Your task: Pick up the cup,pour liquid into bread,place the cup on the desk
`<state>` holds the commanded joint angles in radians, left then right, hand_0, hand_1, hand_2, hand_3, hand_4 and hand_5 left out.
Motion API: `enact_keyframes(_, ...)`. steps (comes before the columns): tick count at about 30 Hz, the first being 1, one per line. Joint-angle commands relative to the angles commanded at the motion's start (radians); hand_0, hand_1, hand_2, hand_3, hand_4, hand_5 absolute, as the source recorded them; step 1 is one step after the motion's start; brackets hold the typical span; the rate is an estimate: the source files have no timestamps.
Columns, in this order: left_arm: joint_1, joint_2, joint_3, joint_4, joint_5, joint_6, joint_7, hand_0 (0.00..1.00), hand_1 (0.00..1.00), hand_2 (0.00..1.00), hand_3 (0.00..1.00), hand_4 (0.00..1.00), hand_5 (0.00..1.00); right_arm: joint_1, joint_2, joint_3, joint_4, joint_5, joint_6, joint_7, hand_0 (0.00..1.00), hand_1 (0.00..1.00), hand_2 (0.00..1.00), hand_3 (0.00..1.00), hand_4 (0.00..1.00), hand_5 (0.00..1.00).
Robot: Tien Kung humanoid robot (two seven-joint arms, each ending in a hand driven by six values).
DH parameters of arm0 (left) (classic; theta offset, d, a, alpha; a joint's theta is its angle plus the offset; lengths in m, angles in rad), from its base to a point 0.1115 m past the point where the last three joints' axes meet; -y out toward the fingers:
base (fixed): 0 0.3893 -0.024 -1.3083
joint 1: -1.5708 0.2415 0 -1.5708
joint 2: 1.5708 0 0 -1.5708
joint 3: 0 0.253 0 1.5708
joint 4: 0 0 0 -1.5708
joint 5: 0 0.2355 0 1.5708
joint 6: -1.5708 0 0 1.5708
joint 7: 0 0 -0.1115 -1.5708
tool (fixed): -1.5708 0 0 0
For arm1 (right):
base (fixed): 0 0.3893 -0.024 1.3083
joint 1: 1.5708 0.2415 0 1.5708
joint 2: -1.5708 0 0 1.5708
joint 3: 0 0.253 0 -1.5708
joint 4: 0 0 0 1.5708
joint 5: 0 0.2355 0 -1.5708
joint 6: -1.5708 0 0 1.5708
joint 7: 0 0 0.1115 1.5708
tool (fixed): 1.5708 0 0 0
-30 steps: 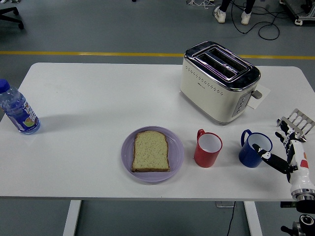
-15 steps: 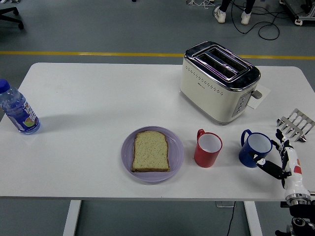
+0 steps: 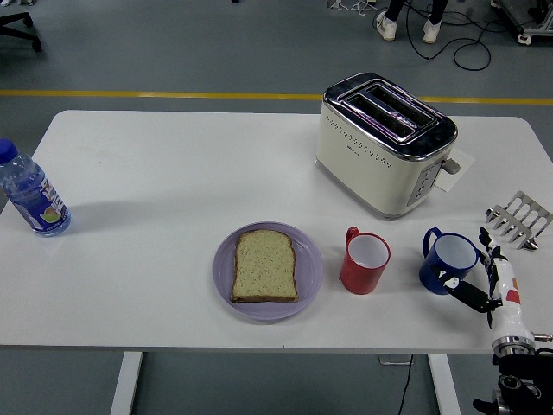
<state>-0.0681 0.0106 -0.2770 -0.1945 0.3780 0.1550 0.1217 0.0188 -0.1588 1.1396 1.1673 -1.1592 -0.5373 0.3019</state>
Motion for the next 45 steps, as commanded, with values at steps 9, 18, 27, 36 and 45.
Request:
enact_keyframes(9, 0.003, 0.0, 0.005, 0.0, 0.0, -0.001, 0.0, 0.632, 0.638, 0.65, 0.502, 0.236, 0.862, 0.028, 0.004, -0.025, -0.036, 0.026, -0.013, 0.009, 0.998, 0.892, 0.993, 0.998, 0.99, 0.121)
enact_keyframes(18, -0.004, 0.001, -0.003, -0.001, 0.002, -0.001, 0.0, 0.633, 0.637, 0.649, 0.502, 0.237, 0.863, 0.058, 0.011, -0.048, -0.059, 0.058, -0.013, 0.018, 0.998, 0.886, 0.992, 0.998, 0.99, 0.123)
enact_keyframes(27, -0.006, 0.001, -0.008, -0.001, 0.001, 0.0, 0.0, 0.631, 0.636, 0.648, 0.502, 0.238, 0.862, 0.09, 0.021, -0.073, -0.093, 0.102, -0.017, 0.035, 0.998, 0.882, 0.988, 0.998, 0.987, 0.125)
enact_keyframes(36, -0.007, 0.0, -0.008, -0.001, 0.001, 0.0, 0.0, 0.632, 0.637, 0.648, 0.502, 0.238, 0.862, 0.114, 0.026, -0.091, -0.131, 0.152, -0.016, 0.055, 0.991, 0.878, 0.974, 0.998, 0.988, 0.129)
enact_keyframes(45, -0.007, 0.0, -0.009, -0.001, 0.002, 0.0, 0.0, 0.632, 0.636, 0.648, 0.503, 0.241, 0.862, 0.127, 0.03, -0.1, -0.154, 0.189, -0.018, 0.081, 0.914, 0.809, 0.917, 0.979, 0.977, 0.137)
